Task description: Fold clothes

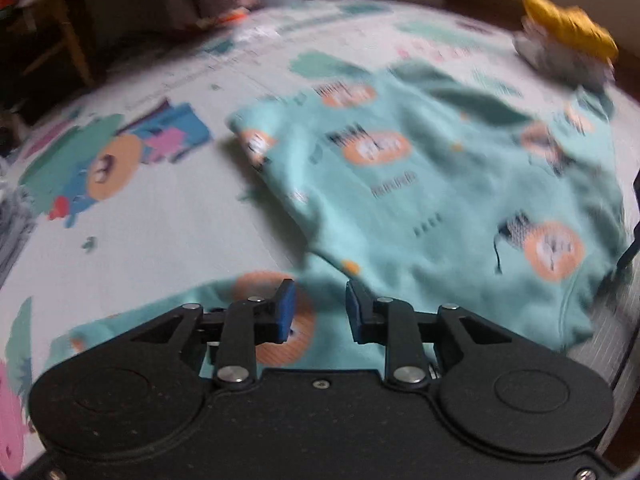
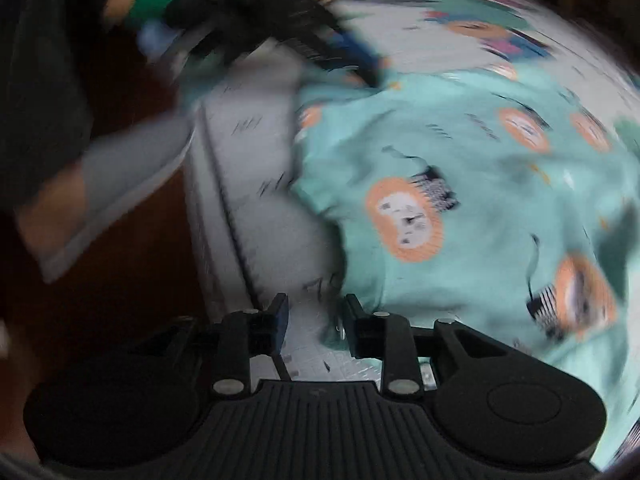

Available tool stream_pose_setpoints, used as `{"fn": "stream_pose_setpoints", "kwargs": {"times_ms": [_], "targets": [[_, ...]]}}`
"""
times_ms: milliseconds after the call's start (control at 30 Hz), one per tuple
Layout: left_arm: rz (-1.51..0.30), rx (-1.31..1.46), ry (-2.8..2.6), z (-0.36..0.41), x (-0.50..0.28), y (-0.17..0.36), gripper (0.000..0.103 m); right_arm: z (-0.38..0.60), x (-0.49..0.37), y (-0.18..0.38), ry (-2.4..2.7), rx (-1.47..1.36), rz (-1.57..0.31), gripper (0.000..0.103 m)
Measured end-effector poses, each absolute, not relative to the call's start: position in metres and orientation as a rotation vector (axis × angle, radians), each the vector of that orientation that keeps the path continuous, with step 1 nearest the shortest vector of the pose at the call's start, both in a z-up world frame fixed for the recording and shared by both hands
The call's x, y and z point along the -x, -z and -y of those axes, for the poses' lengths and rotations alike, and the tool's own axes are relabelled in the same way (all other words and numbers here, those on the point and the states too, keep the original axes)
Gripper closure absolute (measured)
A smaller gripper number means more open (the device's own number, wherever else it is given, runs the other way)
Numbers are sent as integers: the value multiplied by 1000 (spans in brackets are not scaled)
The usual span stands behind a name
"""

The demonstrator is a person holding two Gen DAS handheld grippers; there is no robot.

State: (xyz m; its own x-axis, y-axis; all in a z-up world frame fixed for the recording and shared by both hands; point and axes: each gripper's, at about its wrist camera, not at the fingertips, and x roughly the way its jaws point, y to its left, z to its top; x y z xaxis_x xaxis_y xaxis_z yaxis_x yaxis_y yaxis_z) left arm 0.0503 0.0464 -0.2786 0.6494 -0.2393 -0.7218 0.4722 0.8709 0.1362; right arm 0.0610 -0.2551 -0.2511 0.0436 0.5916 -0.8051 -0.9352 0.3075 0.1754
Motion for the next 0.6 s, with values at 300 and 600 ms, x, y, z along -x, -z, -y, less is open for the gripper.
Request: {"fn": "stream_pose_setpoints", "kwargs": {"times_ms": [300,600], "targets": [[-847,-200,347,-60,-77,291,56,268,-84,261,-1113,389,-997,69],[-860,6,354,-69,-159,267,56,301,-188,229,-773,128,-900,73]]}}
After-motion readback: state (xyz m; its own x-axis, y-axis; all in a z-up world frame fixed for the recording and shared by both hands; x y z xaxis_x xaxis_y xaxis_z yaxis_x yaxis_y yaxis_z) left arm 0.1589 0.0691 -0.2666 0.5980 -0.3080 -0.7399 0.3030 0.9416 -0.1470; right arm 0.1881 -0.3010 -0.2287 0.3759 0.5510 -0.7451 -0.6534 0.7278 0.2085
